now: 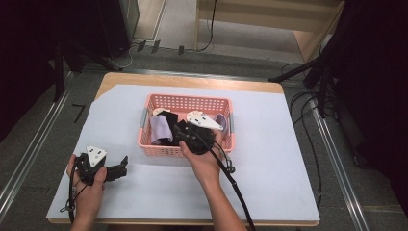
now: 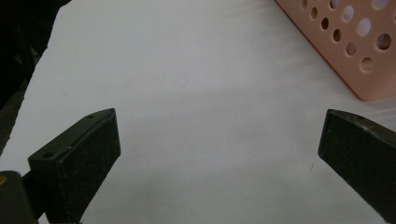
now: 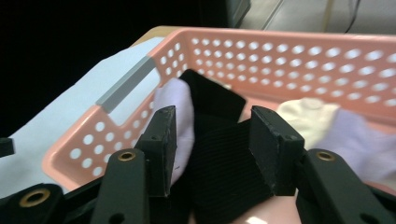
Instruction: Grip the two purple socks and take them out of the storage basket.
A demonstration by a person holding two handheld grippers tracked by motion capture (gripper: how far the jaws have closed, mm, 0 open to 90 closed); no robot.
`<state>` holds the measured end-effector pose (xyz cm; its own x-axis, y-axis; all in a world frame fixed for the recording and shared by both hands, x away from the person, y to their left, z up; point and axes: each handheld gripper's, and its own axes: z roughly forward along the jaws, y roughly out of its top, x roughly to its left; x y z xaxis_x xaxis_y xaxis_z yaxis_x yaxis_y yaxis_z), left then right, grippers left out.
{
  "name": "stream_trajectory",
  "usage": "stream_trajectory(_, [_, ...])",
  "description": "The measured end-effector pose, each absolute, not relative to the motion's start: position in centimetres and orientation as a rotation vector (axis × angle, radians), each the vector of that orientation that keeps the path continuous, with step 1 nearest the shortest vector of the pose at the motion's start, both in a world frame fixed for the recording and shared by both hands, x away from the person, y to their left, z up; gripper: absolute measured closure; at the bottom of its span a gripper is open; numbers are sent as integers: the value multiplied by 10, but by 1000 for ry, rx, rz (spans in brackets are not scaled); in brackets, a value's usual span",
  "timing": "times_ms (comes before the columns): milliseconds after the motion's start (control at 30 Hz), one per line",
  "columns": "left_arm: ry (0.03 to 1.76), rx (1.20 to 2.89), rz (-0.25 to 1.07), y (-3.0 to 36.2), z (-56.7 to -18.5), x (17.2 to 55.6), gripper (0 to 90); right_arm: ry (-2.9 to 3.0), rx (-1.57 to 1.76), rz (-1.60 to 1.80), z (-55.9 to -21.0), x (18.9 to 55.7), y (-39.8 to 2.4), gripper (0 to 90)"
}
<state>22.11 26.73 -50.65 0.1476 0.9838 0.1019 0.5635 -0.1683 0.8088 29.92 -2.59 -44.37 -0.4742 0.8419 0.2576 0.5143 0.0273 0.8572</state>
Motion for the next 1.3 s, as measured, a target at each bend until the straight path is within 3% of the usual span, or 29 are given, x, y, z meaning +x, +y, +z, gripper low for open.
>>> stream_trajectory(700, [1485,1815,868,268,-506,222,0,2099,1527,1362,-450,313,17,675])
stream_trajectory(933, [1483,1811,876,267,-507,221,0,2080,1484,1321,-452,310,22,863])
stream_trajectory(1300, [1473,1816,882,267,-507,221,0,1989,1281,1482,-439,300,17,884])
